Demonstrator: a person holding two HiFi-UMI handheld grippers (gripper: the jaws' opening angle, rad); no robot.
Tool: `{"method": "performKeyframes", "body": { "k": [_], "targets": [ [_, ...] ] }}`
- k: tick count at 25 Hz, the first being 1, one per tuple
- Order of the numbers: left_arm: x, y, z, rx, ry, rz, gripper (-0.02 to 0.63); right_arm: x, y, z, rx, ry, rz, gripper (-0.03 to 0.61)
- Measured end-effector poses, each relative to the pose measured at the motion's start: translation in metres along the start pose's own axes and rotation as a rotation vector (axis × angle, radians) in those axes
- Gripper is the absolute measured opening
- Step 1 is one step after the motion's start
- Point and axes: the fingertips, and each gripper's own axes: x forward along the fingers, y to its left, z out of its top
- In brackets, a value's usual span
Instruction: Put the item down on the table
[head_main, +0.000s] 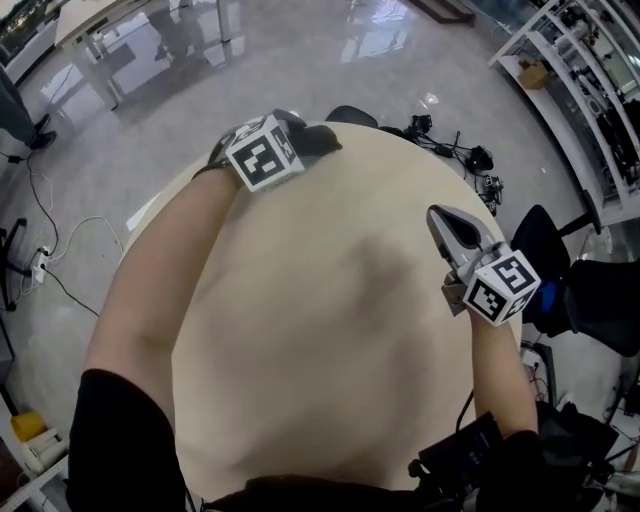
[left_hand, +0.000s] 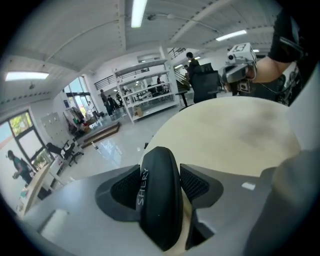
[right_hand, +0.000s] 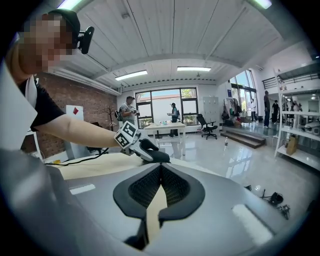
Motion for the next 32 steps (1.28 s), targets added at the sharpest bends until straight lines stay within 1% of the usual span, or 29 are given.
{"method": "performKeyframes", "body": {
  "k": [2,6,9,14,17,20,23,24,27,30,32],
  "targets": [
    [0.006,-0.007,0.002,0.055,0.015,-0.011,0.255,0.002,0.002,-0.002,0.002,-0.003,0.010,0.014],
    [0.006,-0.023,0.000,0.098,0.037,-0.070,0.384,0.005,0.007,-0.002,0.000,-0.002,0.027,0.014],
    [-0.003,-0.029,0.008,0.094,0.017,-0.079,0.400,-0.002,0.012,0.005,-0.002,-0.012,0.030,0.014],
    [-0.038,-0.032,0.032,0.063,-0.027,-0.044,0.402,-0.030,0.021,0.021,-0.008,-0.029,0.024,0.014],
    [-0.071,-0.030,0.051,0.013,-0.072,-0.019,0.402,-0.052,0.029,0.030,-0.009,-0.033,0.012,0.014],
    [-0.112,-0.033,0.076,-0.061,-0.159,0.002,0.402,-0.078,0.044,0.044,-0.013,-0.042,0.002,0.014],
    [-0.154,-0.052,0.108,-0.131,-0.263,0.001,0.402,-0.118,0.060,0.061,-0.020,-0.058,-0.012,0.014],
    [-0.166,-0.061,0.120,-0.151,-0.296,-0.009,0.393,-0.135,0.062,0.068,-0.022,-0.067,-0.023,0.014],
    [-0.200,-0.093,0.161,-0.191,-0.392,-0.056,0.320,-0.192,0.067,0.088,-0.035,-0.089,-0.067,0.014],
    [-0.233,-0.133,0.202,-0.197,-0.478,-0.107,0.256,-0.256,0.074,0.101,-0.042,-0.106,-0.121,0.014],
    [-0.252,-0.162,0.234,-0.183,-0.537,-0.140,0.227,-0.304,0.079,0.104,-0.038,-0.121,-0.164,0.014]
  ]
}}
